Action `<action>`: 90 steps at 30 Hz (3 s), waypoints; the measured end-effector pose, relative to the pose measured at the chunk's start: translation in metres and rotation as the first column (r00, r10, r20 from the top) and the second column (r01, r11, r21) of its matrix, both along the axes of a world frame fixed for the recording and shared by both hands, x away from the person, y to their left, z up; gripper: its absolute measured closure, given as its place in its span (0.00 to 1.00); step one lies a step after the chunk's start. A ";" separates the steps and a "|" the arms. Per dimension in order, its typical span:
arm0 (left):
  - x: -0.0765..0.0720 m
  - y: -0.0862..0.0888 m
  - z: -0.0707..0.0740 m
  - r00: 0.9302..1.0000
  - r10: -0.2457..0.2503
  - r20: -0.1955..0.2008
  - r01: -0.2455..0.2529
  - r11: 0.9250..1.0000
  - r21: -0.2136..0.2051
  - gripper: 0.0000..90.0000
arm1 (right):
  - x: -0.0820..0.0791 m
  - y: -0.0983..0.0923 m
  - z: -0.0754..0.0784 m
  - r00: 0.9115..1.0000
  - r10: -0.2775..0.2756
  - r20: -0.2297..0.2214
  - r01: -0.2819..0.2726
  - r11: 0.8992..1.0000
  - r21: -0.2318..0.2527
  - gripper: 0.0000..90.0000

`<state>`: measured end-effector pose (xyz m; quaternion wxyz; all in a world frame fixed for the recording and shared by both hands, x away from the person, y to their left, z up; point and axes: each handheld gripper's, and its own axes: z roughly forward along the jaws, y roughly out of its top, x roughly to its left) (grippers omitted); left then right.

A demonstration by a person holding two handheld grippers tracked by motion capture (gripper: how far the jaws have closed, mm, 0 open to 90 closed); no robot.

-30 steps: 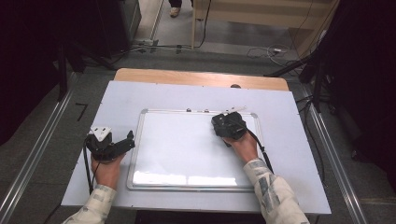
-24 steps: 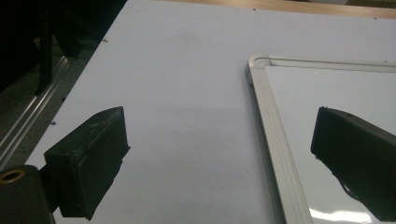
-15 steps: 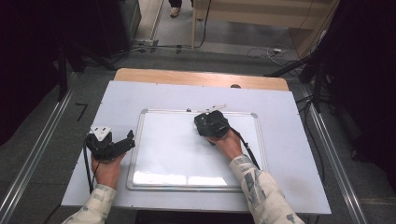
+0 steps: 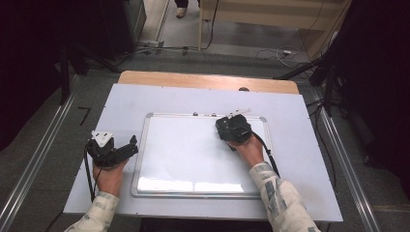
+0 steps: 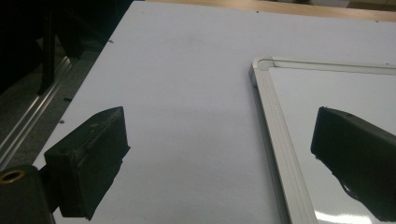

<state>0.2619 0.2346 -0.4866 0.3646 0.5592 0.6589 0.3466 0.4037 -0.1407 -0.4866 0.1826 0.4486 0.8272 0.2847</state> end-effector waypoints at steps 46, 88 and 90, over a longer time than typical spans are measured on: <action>0.002 -0.002 0.001 1.000 -0.006 0.001 0.006 1.000 0.004 0.05 | -0.001 -0.077 -0.001 0.904 -0.425 0.040 0.424 0.905 0.030 0.40; -0.007 0.031 -0.004 0.996 0.083 -0.029 -0.082 0.996 0.031 0.05 | -0.104 -0.231 0.014 0.914 -0.366 0.177 0.338 0.926 0.170 0.15; -0.006 0.031 -0.005 0.996 0.085 -0.034 -0.084 0.996 0.031 0.05 | -0.104 -0.233 0.013 0.911 -0.373 0.174 0.346 0.923 0.169 0.14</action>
